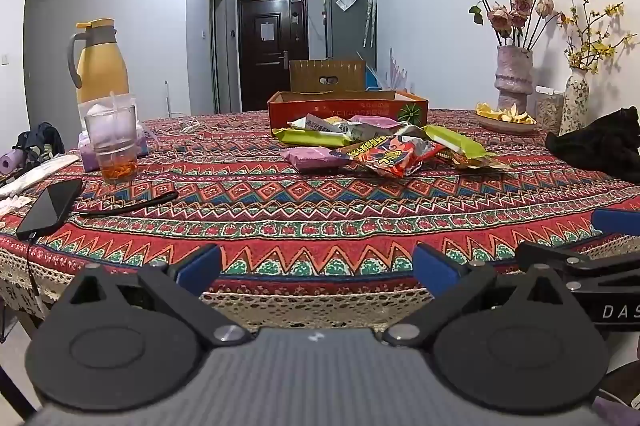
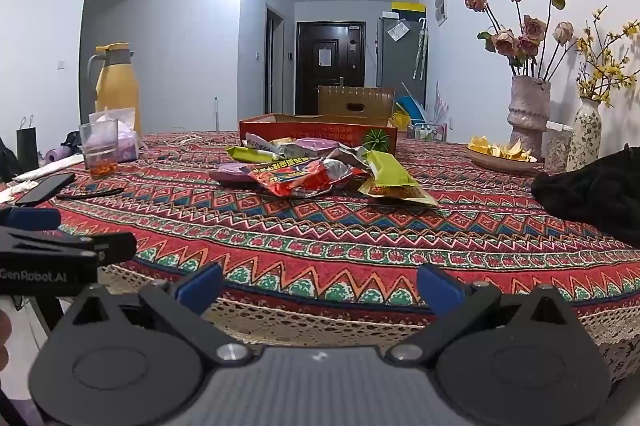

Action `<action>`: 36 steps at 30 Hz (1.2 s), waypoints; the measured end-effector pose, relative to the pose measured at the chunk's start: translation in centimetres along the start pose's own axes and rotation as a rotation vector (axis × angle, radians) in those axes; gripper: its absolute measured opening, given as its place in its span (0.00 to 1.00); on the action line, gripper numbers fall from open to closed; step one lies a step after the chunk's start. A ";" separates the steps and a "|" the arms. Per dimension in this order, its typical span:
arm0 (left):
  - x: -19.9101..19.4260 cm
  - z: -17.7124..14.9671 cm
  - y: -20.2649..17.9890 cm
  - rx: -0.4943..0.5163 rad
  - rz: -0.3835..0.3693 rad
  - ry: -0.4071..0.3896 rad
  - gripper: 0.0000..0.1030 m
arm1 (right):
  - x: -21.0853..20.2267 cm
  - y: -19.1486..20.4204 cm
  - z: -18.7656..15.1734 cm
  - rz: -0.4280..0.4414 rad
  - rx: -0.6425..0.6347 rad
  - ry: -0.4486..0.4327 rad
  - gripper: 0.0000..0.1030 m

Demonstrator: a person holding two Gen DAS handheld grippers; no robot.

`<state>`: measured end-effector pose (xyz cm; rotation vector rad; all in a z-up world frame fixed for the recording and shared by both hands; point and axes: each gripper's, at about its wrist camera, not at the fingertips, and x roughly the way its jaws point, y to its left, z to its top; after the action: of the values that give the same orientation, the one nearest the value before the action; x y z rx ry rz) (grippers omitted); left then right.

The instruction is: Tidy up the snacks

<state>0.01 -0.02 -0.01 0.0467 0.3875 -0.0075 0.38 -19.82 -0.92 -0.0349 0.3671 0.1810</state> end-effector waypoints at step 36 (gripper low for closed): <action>-0.3 0.3 0.7 -0.001 0.002 -0.007 1.00 | 0.3 0.1 0.1 0.002 -0.007 0.002 1.00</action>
<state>-0.11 0.62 0.39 0.0458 0.3802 -0.0054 0.68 -19.66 -0.94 -0.0419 0.3680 0.1846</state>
